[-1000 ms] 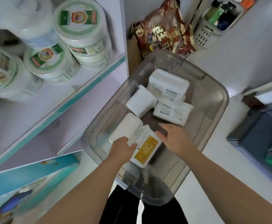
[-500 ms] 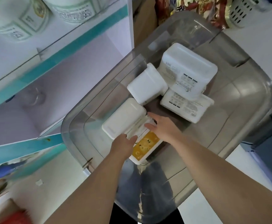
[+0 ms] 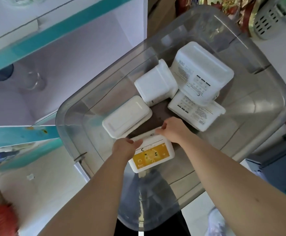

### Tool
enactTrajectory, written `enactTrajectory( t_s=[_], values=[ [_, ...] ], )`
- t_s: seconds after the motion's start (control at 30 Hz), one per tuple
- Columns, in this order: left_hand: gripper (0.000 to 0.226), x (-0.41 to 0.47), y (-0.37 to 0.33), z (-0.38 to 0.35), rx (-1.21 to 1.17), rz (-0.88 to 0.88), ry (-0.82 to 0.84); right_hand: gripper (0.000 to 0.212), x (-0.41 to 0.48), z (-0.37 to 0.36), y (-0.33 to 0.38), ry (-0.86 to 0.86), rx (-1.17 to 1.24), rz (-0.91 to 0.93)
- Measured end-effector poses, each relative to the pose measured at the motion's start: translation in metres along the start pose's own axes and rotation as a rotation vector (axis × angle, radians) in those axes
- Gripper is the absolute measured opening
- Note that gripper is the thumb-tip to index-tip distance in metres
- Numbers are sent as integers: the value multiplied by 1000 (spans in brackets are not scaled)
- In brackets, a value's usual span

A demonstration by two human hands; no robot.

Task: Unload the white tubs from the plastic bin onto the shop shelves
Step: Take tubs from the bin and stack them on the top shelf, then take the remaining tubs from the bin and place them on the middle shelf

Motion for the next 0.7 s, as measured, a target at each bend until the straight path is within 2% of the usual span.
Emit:
enactTrajectory(
  t_s=[0.17, 0.3, 0.43, 0.7],
  values=[
    [54, -14, 1, 8, -142, 43, 41, 36, -13, 18, 2, -16, -29, 30],
    [51, -37, 0, 13, -279, 17, 32, 42, -36, 47, 9, -127, 39, 87],
    [49, -70, 0, 28, -353, -35, 16, 50, -72, 82, 27, -214, -7, 167],
    [57, -156, 10, 105, -416, -286, -245, 44, -175, 132, 75, -377, 71, 324]
  ],
)
Point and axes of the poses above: each hand's wrist, its own x-axis towards the middle knuckle, its own z-axis out of the back of the hand, y = z × x, the point moved 2 cm from there along x, towards the middle knuckle, and after that the axes turned 9 degrees about -y, right-handed, at the moved point
